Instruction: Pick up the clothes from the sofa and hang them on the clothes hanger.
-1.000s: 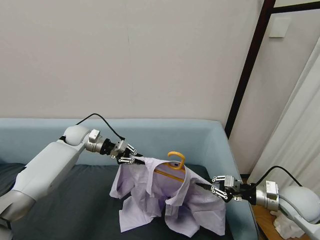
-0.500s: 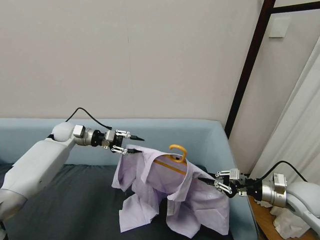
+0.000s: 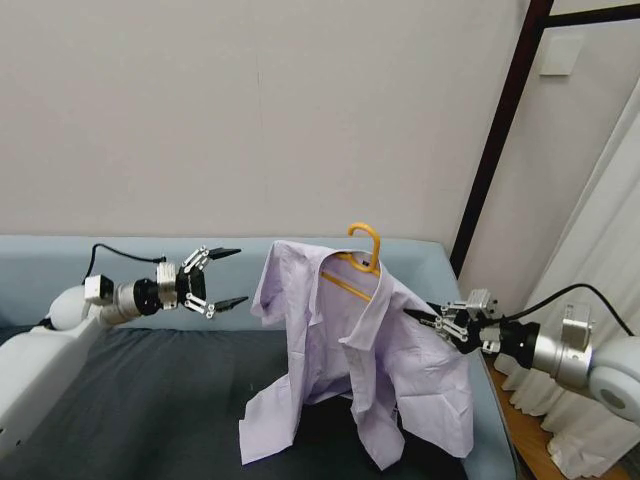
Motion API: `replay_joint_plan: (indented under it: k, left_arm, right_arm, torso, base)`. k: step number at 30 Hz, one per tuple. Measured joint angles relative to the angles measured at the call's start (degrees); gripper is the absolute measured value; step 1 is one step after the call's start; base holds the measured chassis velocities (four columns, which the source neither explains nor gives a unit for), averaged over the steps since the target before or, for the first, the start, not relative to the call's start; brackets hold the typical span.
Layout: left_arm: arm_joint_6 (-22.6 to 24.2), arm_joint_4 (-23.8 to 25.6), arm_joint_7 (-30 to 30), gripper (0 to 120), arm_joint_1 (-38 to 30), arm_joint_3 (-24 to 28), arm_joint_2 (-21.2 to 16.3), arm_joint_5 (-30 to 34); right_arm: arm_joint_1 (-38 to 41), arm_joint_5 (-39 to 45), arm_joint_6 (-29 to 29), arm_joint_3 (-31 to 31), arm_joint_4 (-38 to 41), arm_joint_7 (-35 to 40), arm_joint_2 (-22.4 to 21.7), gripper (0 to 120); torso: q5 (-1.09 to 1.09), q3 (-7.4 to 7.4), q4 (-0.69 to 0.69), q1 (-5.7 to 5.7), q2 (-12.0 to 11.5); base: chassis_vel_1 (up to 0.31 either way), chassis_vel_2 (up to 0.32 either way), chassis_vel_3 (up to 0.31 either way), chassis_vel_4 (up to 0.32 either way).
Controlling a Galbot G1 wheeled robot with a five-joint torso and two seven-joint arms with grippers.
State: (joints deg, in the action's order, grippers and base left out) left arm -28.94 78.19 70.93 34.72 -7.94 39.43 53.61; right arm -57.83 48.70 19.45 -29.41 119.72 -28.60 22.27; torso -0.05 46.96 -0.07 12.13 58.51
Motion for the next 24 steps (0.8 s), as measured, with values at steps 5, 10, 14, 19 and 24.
replay_joint_plan:
  k: [5,10,14,19,24]
  left_arm:
    - [0.11,1.52,0.00,100,4.06,-2.20,2.17,-3.14]
    - [1.32,3.87,-1.87,100,6.32,-2.55,5.83,-4.68]
    - [2.30,6.14,-4.17,100,8.17,-2.07,8.98,-5.39]
    - [3.26,7.33,-7.10,100,9.12,-0.14,13.90,-6.21]
    - [4.49,5.37,-9.94,100,7.03,2.58,19.39,-5.64]
  right_arm:
    - [1.43,1.40,3.74,-3.82,0.33,1.31,-0.98,7]
    - [2.53,5.74,5.98,-7.44,1.09,5.25,-3.26,7]
    - [3.80,10.08,7.56,-8.72,2.20,8.71,-4.46,7]
    - [5.55,15.31,9.15,-9.28,4.56,11.83,-6.22,7]
    - [6.58,15.72,9.09,-7.89,5.59,11.30,-7.33,7]
  torso:
    - [0.04,0.00,0.00,0.00,0.00]
    - [0.04,0.00,-0.01,0.00,0.00]
    - [0.05,0.01,0.00,0.00,0.00]
    - [0.04,0.01,0.01,0.00,0.00]
    - [0.05,0.01,0.01,0.00,0.00]
  base:
    - [0.000,0.000,0.000,0.000]
    - [0.000,0.000,0.000,0.000]
    - [0.000,0.000,0.000,0.000]
    - [0.000,0.000,0.000,0.000]
    - [0.000,0.000,0.000,0.000]
